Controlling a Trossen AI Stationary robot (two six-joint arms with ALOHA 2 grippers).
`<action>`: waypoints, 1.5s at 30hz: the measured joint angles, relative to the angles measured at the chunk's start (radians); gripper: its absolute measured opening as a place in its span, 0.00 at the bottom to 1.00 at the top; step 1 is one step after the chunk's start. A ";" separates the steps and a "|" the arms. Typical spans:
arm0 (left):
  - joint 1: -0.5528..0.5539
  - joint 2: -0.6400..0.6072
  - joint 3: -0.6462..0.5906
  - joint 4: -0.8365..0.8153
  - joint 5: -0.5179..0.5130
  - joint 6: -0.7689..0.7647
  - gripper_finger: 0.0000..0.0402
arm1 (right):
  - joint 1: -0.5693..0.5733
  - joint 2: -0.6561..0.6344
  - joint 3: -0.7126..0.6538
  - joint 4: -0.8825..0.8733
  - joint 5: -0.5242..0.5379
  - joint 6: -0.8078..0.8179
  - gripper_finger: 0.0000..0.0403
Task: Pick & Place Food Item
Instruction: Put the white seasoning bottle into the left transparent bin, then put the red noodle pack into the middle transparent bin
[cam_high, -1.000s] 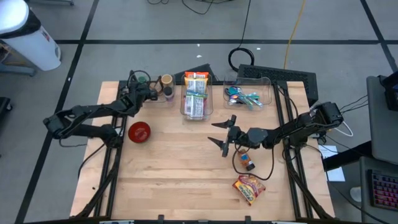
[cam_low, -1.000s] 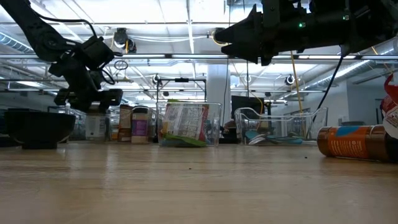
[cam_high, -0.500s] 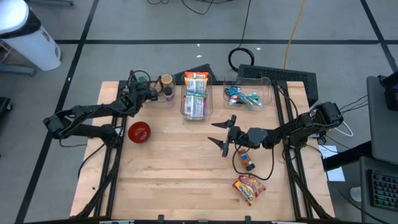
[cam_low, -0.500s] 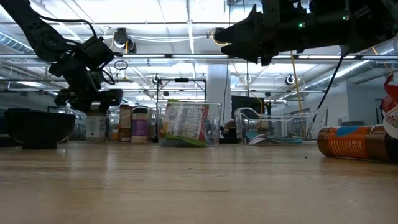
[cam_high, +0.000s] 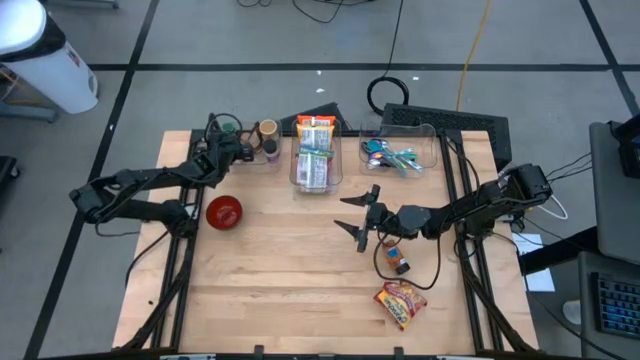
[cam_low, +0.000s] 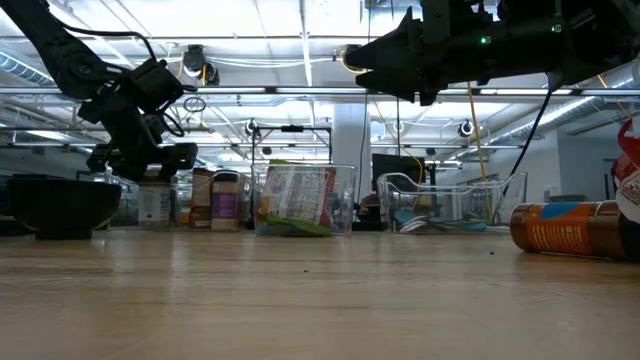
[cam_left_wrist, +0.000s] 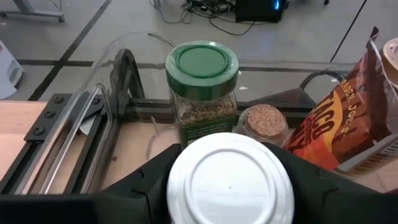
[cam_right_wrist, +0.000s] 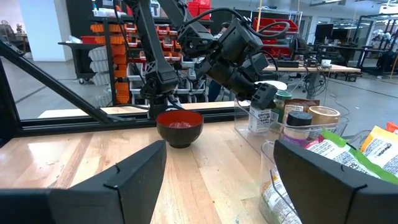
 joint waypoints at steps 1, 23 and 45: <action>0.000 0.000 0.000 0.000 0.000 -0.001 0.56 | 0.000 0.000 0.000 0.000 0.000 0.000 0.72; -0.021 -0.118 0.011 0.040 0.090 0.134 0.65 | 0.000 0.000 0.000 -0.016 0.000 0.007 0.72; -0.401 -0.189 0.011 0.330 0.696 0.330 0.58 | 0.012 0.000 0.000 -0.071 -0.058 0.086 0.72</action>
